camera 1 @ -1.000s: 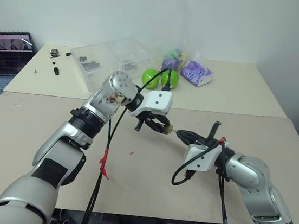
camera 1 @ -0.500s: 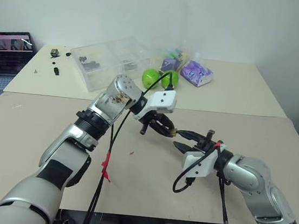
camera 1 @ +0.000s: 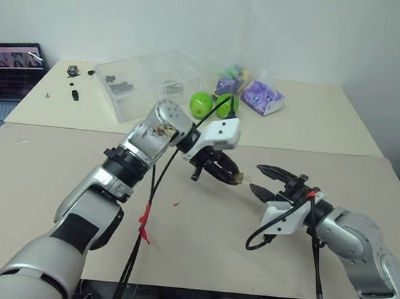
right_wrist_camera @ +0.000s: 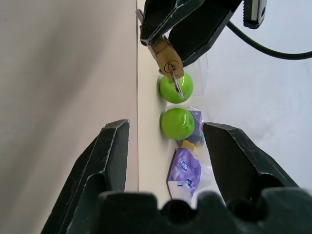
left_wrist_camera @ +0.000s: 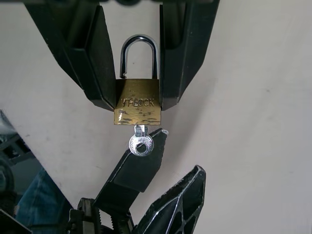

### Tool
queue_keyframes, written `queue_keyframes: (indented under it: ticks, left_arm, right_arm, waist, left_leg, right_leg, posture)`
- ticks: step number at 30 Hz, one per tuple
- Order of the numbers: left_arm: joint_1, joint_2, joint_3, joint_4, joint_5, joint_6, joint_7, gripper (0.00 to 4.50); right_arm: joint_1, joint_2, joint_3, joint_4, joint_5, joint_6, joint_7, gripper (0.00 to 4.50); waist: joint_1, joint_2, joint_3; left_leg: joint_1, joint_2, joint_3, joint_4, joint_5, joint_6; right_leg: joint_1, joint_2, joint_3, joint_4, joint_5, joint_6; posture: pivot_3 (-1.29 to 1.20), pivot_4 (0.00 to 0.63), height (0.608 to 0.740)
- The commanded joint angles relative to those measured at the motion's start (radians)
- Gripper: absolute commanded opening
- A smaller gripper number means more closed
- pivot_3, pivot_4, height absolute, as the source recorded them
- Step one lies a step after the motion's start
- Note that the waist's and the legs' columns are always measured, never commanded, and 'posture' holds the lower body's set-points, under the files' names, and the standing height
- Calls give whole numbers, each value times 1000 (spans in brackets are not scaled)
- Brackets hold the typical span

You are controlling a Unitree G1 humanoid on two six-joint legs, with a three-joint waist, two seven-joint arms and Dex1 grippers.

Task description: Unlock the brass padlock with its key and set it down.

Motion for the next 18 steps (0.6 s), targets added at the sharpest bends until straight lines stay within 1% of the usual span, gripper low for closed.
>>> queue_keyframes:
  ticks: [1, 5, 11, 18]
  left_arm:
    - [-15, 5, 21, 25, -20, 13, -12, 765]
    - [-5, 3, 9, 1, -22, 16, -25, 765]
    - [13, -2, -18, -51, -5, 1, -22, 765]
    - [29, 12, -34, -150, -29, 73, -38, 765]
  right_arm:
    - [3, 12, -18, -86, 87, -8, 21, 2927]
    - [35, 25, 6, -150, 94, 6, 44, 2927]
    - [27, 53, 38, -163, 65, 20, 52, 2927]
    - [15, 63, 45, -159, 58, 19, 57, 2927]
  waist:
    - [-1, 0, 0]
    - [1, 0, 0]
    - [2, 0, 0]
    - [2, 0, 0]
  left_leg:
    - [0, 0, 0, 0, 0, 0]
    - [0, 0, 0, 0, 0, 0]
    - [0, 0, 0, 0, 0, 0]
    - [0, 0, 0, 0, 0, 0]
  right_leg:
    - [0, 0, 0, 0, 0, 0]
    - [0, 0, 0, 0, 0, 0]
    - [1, 0, 0, 0, 0, 0]
    - [0, 0, 0, 0, 0, 0]
  posture:
    - [0, 150, 740]
    - [0, 150, 740]
    - [0, 150, 740]
    - [0, 150, 740]
